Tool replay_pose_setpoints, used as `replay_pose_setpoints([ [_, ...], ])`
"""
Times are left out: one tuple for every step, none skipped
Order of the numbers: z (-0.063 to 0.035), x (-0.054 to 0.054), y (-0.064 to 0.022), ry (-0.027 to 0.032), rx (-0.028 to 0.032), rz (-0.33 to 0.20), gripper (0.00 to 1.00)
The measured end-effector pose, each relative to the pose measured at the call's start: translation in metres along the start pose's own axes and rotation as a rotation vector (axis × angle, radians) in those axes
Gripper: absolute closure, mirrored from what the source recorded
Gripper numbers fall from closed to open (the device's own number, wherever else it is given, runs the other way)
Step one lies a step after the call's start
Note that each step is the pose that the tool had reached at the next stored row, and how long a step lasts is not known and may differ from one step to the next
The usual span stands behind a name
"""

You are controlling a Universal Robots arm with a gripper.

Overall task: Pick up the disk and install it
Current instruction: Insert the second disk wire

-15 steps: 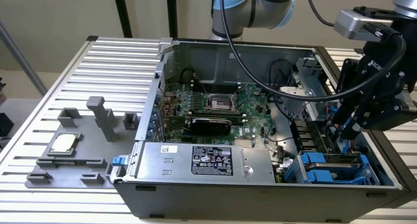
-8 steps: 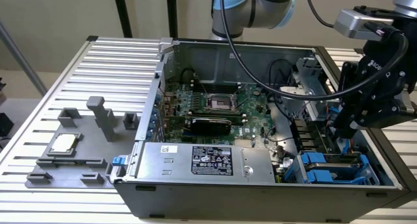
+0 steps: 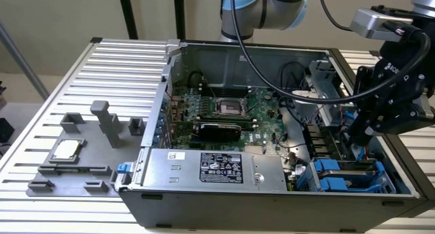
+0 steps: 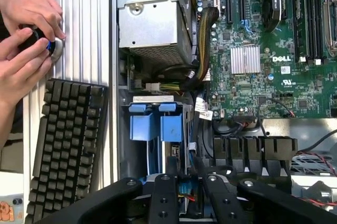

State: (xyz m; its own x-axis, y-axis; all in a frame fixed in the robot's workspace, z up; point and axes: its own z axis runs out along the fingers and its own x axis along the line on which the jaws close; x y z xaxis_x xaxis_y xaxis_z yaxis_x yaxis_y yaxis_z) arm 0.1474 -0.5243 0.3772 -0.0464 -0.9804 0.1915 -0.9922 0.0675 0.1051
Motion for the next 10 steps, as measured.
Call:
replay_pose_setpoints([
  [0.0002,0.0000,-0.0003,0.0023,-0.0017,0.000,0.75],
  [0.0004,-0.0001,-0.0006,0.0044,-0.0032,0.000,0.75],
  [0.0006,-0.0002,-0.0011,0.0063,-0.0045,0.000,0.75],
  [0.0008,-0.0002,-0.0016,0.0077,-0.0055,0.000,0.75],
  [0.0010,-0.0003,-0.0022,0.0090,-0.0062,0.000,0.75],
  [0.0011,-0.0004,-0.0027,0.0102,-0.0068,0.000,0.77],
  [0.0013,-0.0005,-0.0033,0.0110,-0.0071,0.000,0.77],
  [0.0015,-0.0005,-0.0037,0.0117,-0.0074,0.000,0.77],
  [0.0018,-0.0006,-0.0040,0.0122,-0.0078,0.000,0.84],
  [0.0022,-0.0007,-0.0042,0.0125,-0.0082,0.000,0.84],
])
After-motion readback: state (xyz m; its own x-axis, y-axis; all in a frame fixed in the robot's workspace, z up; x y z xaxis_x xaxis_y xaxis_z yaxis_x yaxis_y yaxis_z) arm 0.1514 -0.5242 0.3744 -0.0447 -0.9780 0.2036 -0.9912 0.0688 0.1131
